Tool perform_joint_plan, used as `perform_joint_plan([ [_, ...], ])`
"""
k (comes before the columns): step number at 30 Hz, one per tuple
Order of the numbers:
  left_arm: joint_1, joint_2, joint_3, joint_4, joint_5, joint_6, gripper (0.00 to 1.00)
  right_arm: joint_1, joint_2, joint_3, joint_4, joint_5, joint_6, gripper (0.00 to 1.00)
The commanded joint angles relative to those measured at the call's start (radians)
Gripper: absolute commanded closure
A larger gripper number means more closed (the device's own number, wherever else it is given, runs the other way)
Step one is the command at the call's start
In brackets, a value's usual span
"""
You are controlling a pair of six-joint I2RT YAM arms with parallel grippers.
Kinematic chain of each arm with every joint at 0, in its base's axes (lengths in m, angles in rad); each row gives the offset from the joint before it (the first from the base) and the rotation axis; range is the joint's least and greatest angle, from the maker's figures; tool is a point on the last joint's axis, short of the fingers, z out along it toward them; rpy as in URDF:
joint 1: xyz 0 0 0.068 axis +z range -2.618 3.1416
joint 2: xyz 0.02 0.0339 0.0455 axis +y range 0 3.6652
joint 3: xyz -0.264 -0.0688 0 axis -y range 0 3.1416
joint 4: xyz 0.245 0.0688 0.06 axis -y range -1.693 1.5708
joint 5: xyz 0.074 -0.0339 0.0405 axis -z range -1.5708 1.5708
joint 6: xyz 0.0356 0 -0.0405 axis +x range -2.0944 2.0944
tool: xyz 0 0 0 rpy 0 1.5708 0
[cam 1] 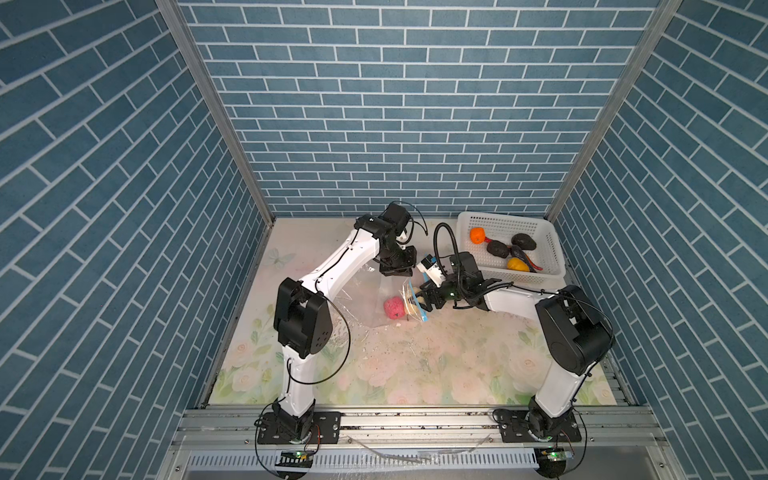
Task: Place the food in the zip-top bag and seal the zipper
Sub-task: 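Lower the pear into the bag beside the apple with right gripper, then open right gripper to release the pear into the bag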
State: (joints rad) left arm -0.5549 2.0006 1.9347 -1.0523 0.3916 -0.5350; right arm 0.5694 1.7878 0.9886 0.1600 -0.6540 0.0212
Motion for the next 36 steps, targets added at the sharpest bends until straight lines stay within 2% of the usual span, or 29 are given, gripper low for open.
perform_joint_plan([
  [1, 0.0, -0.043, -0.011, 0.006, 0.009, 0.0, 1.0, 0.003, 0.005, 0.053, -0.012, 0.002, -0.019, 0.16],
  [9, 0.001, -0.039, -0.009, 0.003, 0.006, 0.001, 1.0, 0.003, -0.035, 0.05, -0.043, 0.026, -0.005, 0.15],
  [17, 0.011, -0.043, -0.013, 0.015, 0.006, -0.016, 1.0, 0.001, -0.199, -0.029, -0.033, 0.147, 0.239, 0.19],
  [22, 0.015, -0.046, -0.014, 0.034, 0.029, -0.036, 1.0, 0.001, -0.27, -0.043, -0.163, 0.241, 0.361, 0.25],
  [27, 0.034, -0.079, -0.058, 0.075, 0.046, -0.07, 1.0, -0.001, -0.278, -0.051, -0.293, 0.316, 0.442, 0.32],
  [31, 0.046, -0.111, -0.094, 0.098, 0.053, -0.086, 1.0, -0.01, -0.281, -0.099, -0.279, 0.348, 0.485, 0.35],
  [36, 0.049, -0.126, -0.12, 0.112, 0.068, -0.1, 1.0, -0.013, -0.217, -0.081, -0.243, 0.328, 0.549, 0.37],
])
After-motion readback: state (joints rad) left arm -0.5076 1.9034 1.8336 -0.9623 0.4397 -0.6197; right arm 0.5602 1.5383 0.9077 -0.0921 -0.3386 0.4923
